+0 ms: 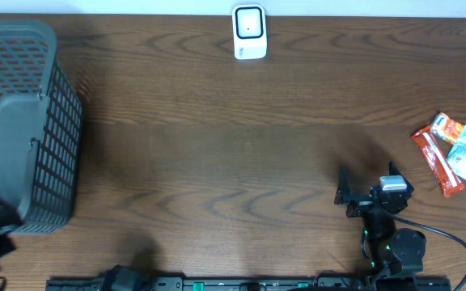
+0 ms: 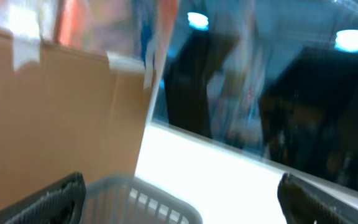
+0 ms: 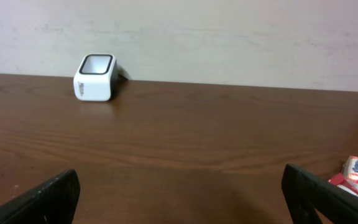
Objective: Scan the item barcode
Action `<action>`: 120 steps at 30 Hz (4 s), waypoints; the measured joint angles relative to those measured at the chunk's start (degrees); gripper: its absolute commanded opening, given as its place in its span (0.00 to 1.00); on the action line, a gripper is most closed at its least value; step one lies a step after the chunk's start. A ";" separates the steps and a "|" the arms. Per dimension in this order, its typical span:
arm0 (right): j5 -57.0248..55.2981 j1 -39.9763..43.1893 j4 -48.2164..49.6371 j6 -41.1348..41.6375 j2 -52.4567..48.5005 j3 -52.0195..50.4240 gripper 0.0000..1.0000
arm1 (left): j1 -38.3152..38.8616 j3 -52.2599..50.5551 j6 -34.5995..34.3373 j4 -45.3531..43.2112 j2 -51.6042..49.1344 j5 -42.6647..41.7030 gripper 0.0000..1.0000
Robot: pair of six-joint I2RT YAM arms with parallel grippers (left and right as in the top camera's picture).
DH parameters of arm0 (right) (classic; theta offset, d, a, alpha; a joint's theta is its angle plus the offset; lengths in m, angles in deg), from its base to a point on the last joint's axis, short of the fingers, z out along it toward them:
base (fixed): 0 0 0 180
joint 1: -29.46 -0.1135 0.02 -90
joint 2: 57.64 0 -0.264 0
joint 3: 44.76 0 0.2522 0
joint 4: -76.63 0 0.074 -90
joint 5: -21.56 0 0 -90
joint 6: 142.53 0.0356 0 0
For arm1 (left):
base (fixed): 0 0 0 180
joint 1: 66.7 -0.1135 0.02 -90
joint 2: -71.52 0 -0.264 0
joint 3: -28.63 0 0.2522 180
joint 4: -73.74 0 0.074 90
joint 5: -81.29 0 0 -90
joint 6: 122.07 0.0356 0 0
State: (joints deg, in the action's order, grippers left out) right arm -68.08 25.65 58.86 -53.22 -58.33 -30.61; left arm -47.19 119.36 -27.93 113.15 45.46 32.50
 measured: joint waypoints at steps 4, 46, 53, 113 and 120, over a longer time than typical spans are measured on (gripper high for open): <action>-0.02 0.00 0.00 0.00 0.00 0.00 0.99 | -0.55 -1.53 -1.46 8.26 0.04 -5.86 0.98; -0.15 0.00 -0.02 0.00 0.00 0.00 0.99 | -16.83 -76.41 0.48 -29.16 25.40 -38.34 0.98; -0.15 0.00 -0.02 0.00 0.00 0.00 0.99 | -16.85 -76.13 4.33 -24.55 25.49 -39.41 0.98; -0.15 0.00 -0.02 0.00 0.00 0.00 0.99 | -17.49 -75.87 6.21 -24.09 25.49 -40.89 0.98; -0.15 0.00 -0.02 0.00 0.00 0.00 0.99 | -17.49 -75.87 6.21 -24.09 25.49 -40.89 0.98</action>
State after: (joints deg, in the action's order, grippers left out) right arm -68.23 25.65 58.84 -53.22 -58.33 -30.61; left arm -64.67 43.50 -21.72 89.06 70.94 -8.39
